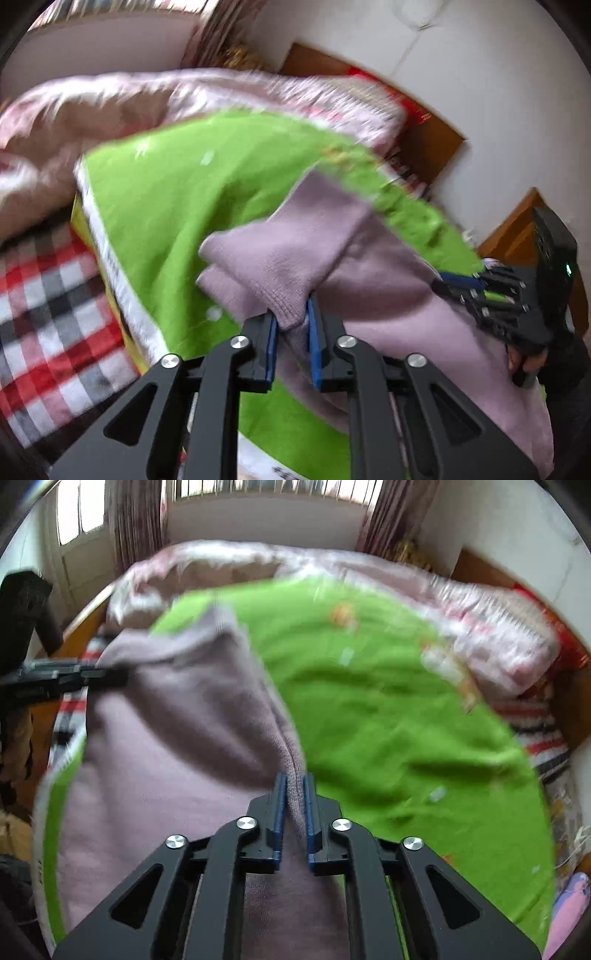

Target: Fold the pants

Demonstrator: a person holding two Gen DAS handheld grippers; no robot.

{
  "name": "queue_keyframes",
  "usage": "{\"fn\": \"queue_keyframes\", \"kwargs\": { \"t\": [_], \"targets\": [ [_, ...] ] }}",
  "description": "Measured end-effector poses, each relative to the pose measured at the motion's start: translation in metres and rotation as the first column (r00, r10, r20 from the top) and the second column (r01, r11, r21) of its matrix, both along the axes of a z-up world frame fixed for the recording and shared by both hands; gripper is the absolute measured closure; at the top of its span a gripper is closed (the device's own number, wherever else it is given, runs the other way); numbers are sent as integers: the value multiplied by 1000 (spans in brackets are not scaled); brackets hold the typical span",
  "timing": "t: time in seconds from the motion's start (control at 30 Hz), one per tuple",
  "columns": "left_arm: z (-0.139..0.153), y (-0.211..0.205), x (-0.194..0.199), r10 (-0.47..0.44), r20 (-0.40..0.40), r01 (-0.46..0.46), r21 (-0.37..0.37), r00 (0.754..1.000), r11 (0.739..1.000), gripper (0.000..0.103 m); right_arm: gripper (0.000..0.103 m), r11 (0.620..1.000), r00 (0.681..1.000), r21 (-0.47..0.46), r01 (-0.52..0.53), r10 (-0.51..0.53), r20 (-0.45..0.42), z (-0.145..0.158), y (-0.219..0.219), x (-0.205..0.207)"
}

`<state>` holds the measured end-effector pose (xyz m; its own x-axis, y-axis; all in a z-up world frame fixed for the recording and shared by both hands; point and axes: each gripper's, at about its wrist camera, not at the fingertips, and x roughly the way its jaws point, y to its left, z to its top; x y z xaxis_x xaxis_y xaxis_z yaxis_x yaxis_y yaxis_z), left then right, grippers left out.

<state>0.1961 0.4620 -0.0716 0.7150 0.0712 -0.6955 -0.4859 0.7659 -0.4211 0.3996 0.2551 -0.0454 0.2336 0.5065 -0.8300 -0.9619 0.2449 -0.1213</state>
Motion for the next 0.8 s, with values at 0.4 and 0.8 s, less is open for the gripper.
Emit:
{"fn": "queue_keyframes", "kwargs": {
  "t": [0.4, 0.8],
  "targets": [
    [13, -6, -35, -31, 183, 55, -128, 983, 990, 55, 77, 981, 1000, 194, -17, 21, -17, 75, -139, -100],
    [-3, -34, -51, -74, 180, 106, -171, 981, 980, 53, 78, 999, 999, -19, 38, -38, -20, 10, -205, -184]
  ]
}}
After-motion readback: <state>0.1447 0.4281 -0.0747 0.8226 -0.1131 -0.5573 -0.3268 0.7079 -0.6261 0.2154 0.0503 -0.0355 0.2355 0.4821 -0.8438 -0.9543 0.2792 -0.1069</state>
